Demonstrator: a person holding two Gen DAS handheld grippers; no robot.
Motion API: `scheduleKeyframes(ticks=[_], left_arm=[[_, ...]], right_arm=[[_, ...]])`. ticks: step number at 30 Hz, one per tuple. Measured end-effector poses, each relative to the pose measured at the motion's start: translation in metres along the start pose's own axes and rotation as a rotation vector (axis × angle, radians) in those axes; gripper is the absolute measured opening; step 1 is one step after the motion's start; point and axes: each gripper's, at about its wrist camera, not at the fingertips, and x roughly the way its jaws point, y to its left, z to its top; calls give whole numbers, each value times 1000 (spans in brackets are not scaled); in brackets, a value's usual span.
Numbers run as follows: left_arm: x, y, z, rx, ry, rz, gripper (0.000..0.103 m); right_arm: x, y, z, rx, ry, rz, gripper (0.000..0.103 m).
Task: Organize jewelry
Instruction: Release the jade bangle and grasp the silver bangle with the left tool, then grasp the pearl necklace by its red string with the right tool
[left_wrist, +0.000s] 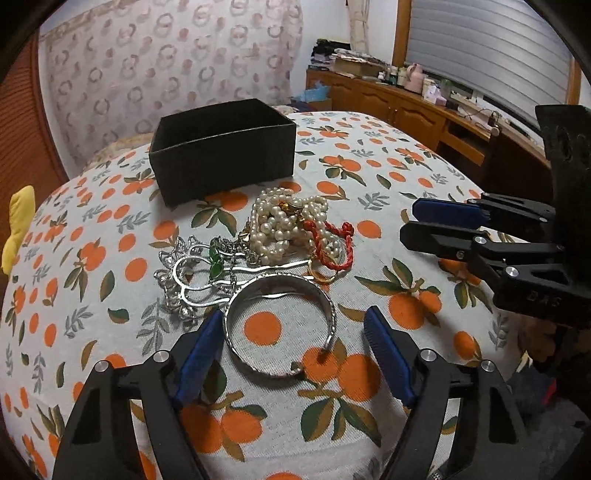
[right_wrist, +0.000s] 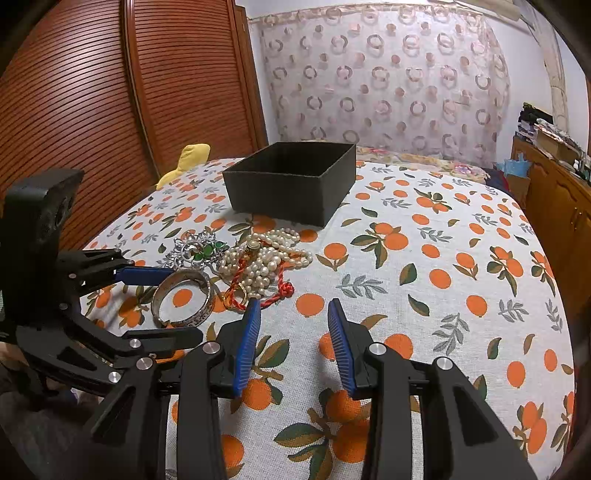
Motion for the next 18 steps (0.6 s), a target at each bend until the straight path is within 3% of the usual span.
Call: scheduleKeyframes(ticks=[3,8,18], left_arm=[[1,-1,0,23,-9,51,57],[-6,4,-9,24,-31,49,57],[-36,28,-11,-72,-127,32,57]], right_arm=[[0,0,0,-2,-3,-1,40],[0,2,1,-7,-6,-12,40],[4,16,9,-49,18,-2,39]])
